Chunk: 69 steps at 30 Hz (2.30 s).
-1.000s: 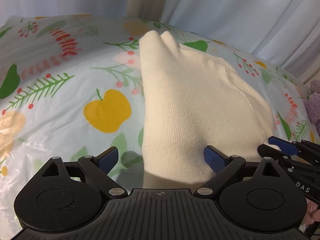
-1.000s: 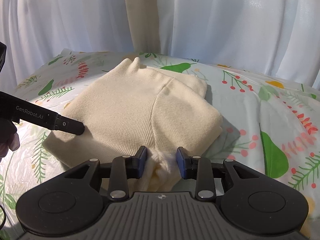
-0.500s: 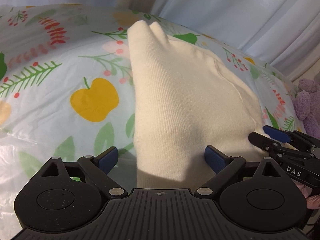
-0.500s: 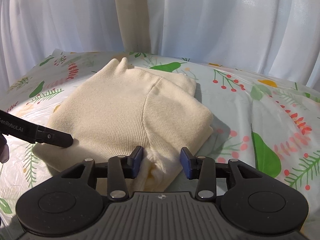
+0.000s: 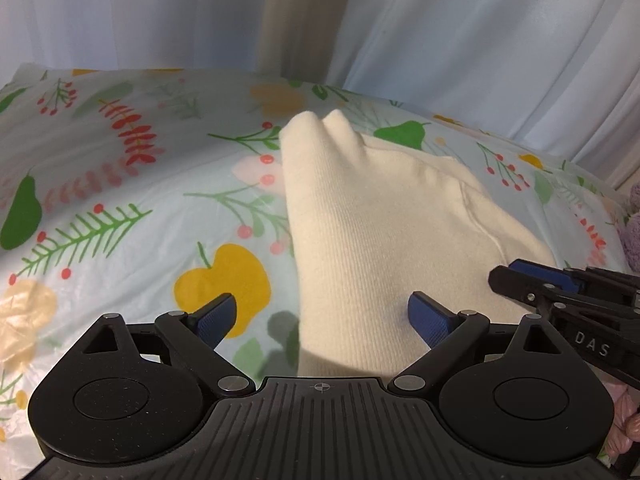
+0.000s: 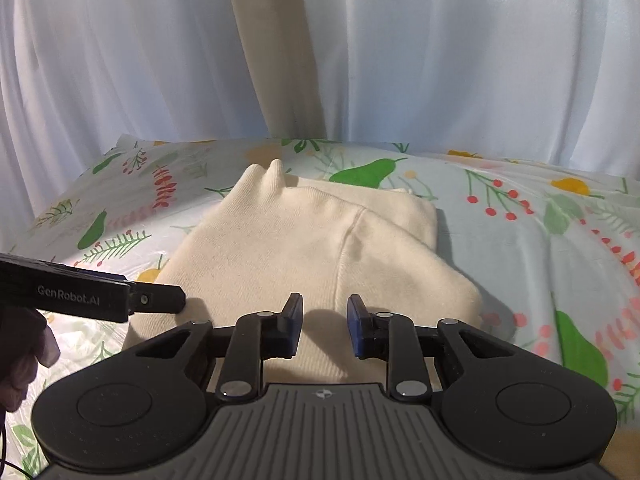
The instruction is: Fold small clothes
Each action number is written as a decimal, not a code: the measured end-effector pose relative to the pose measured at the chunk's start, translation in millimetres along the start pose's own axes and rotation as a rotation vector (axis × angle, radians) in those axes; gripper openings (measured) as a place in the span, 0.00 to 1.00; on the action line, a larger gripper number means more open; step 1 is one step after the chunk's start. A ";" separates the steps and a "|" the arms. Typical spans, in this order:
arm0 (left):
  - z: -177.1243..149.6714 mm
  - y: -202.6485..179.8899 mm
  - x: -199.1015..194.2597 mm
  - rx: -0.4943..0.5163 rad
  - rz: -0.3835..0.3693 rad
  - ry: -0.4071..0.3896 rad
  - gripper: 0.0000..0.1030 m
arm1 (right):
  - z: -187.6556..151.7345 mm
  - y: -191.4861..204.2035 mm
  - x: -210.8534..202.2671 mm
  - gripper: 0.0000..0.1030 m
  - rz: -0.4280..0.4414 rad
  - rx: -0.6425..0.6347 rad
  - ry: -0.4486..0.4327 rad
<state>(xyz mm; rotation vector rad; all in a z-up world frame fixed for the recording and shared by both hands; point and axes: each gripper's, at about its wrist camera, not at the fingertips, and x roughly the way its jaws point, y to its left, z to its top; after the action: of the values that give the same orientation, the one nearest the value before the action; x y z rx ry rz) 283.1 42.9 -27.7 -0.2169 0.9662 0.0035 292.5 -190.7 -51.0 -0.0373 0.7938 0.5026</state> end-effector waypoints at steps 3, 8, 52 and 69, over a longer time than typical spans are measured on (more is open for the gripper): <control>-0.2 -3.4 16.0 0.014 0.004 0.008 1.00 | 0.3 -3.1 18.1 0.20 -0.069 -0.054 -0.030; 0.9 10.9 10.5 -0.045 -0.033 0.021 0.99 | 13.6 -19.6 16.2 0.23 -0.037 0.097 0.001; -124.1 25.4 -86.5 -0.047 0.193 0.120 1.00 | -124.3 25.1 -102.7 0.96 -0.029 0.183 0.165; -103.4 -15.2 -99.2 0.064 0.142 0.127 1.00 | -82.4 59.7 -115.6 0.96 -0.178 0.124 0.204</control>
<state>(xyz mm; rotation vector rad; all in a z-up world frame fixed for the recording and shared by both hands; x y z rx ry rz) 143.7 18.2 -0.7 -0.0896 1.1050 0.0899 142.2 -204.3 -20.3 -0.0445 1.0102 0.2826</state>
